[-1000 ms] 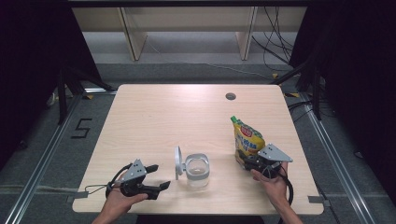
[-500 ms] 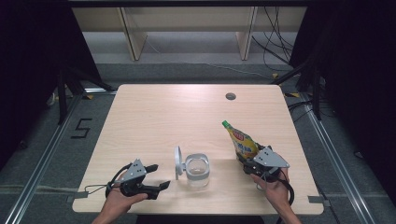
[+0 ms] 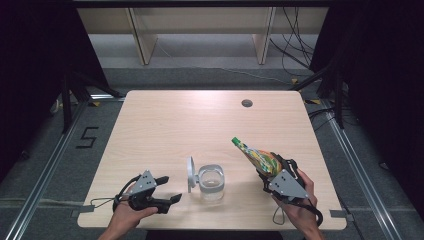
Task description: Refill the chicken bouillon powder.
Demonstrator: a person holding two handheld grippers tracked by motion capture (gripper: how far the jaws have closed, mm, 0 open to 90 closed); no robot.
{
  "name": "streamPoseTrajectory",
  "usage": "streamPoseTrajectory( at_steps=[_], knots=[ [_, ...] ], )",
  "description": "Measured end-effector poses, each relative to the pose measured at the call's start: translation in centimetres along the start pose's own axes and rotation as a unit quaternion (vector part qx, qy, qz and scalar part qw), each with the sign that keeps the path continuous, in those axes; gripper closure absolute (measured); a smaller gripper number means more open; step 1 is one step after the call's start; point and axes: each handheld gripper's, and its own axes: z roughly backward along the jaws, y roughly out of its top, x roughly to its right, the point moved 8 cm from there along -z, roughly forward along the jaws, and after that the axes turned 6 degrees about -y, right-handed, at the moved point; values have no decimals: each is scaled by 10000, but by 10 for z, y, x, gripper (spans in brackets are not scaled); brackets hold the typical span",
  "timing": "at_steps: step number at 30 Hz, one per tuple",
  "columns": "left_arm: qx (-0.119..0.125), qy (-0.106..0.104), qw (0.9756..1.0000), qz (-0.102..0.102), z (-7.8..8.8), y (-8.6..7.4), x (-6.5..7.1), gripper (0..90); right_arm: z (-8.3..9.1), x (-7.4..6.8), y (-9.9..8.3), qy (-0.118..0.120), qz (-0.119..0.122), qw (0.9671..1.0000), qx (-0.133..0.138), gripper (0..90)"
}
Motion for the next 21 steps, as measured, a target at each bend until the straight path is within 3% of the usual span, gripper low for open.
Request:
streamPoseTrajectory(
  at_steps=[1, 2, 4, 5, 7, 8, 11, 15, 16, 19, 21],
  knots=[
    [-14, 7, 10000, 2, 0, 0, 0, 217, 1, 0, 1, -54, 109, 9999, -2, 361],
    [-41, -17, 10000, -53, 0, -1, 0, 217, 2, -1, 2, -107, 368, 9993, -7, 361],
    [-34, -12, 9999, -115, 1, 0, -1, 217, 5, -2, 4, -150, 430, 9990, 3, 362],
    [6, 1, 10000, 3, 0, 0, 0, 217, 6, -1, 6, -173, 514, 9985, 38, 361],
    [-38, 35, 10000, -51, 1, -1, -1, 217, 8, -1, 8, -235, 520, 9984, 37, 362],
    [-44, 33, 10000, -61, 1, -1, -1, 217, 9, 0, 9, -282, 658, 9974, 46, 362],
    [-26, 29, 10000, -61, 1, 0, -2, 217, 12, 1, 11, -473, 1172, 9920, -9, 362],
    [-45, 47, 9999, -150, 2, 0, -3, 217, 19, -2, 18, -547, 1510, 9870, 61, 363],
    [-50, 43, 9999, -151, 2, 0, -3, 217, 21, -4, 19, -566, 1477, 9874, 61, 363],
    [-59, 67, 9999, -143, 2, -1, -3, 217, 23, -8, 21, -715, 1994, 9773, 29, 363],
    [-7, 38, 9999, -143, 1, 1, -2, 217, 26, -11, 22, -707, 2092, 9753, 72, 364]
  ],
)
